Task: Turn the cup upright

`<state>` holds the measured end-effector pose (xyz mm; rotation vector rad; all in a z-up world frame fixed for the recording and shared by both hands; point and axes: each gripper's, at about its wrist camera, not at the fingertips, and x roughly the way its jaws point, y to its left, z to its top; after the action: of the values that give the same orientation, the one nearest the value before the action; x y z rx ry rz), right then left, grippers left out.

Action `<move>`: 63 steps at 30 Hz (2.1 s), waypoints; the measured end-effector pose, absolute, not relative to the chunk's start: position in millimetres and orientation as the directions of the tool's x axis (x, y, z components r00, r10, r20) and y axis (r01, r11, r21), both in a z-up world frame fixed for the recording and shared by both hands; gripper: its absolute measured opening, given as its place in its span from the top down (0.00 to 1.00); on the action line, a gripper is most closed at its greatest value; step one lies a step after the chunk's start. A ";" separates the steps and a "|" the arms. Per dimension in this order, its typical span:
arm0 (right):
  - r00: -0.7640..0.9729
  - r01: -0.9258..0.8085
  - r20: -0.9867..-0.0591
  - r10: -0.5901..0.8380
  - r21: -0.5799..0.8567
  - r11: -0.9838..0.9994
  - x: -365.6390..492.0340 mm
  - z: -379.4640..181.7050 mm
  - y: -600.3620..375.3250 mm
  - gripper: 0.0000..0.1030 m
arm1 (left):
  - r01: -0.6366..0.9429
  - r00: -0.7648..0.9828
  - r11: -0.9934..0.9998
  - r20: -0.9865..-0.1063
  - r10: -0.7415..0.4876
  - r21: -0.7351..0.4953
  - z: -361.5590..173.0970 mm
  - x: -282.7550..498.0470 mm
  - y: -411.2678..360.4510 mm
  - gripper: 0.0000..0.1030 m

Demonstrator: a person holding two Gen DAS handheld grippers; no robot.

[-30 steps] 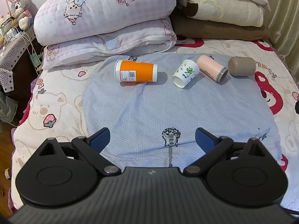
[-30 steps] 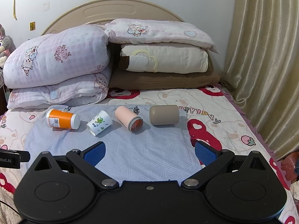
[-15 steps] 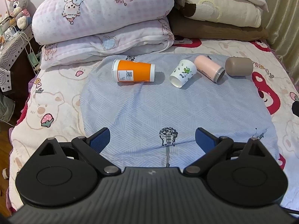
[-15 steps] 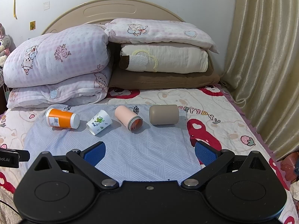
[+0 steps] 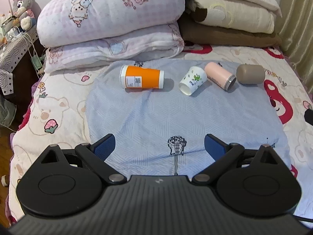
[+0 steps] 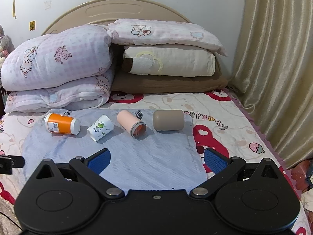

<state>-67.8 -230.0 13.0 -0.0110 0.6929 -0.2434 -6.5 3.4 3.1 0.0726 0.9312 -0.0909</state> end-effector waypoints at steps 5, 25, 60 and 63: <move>0.737 0.231 -0.632 -0.239 -0.097 0.968 -64.3 14.1 -232.2 0.00 | 0.105 0.603 0.994 -0.797 -0.038 0.032 8.0 -6.3 4.9 0.04; 0.734 0.212 -0.636 -0.237 -0.118 0.970 -60.9 12.2 -226.5 0.00 | 0.096 0.606 0.995 -0.794 -0.053 0.007 9.3 -4.3 6.1 0.04; 0.794 -0.341 -0.549 0.262 -0.044 0.939 10.8 12.2 -229.5 0.00 | 0.131 0.634 0.985 -0.755 -0.167 -0.108 -8.4 100.3 -13.1 0.04; 0.748 -0.425 -0.591 0.303 -0.077 0.902 35.8 8.4 -227.1 0.00 | 0.127 0.607 0.979 -0.768 -0.205 -0.161 -24.9 121.1 -22.0 0.06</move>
<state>35.8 -227.1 8.4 -0.2123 0.6067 0.4015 121.1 -22.0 -24.9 -0.0936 0.8984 -0.1918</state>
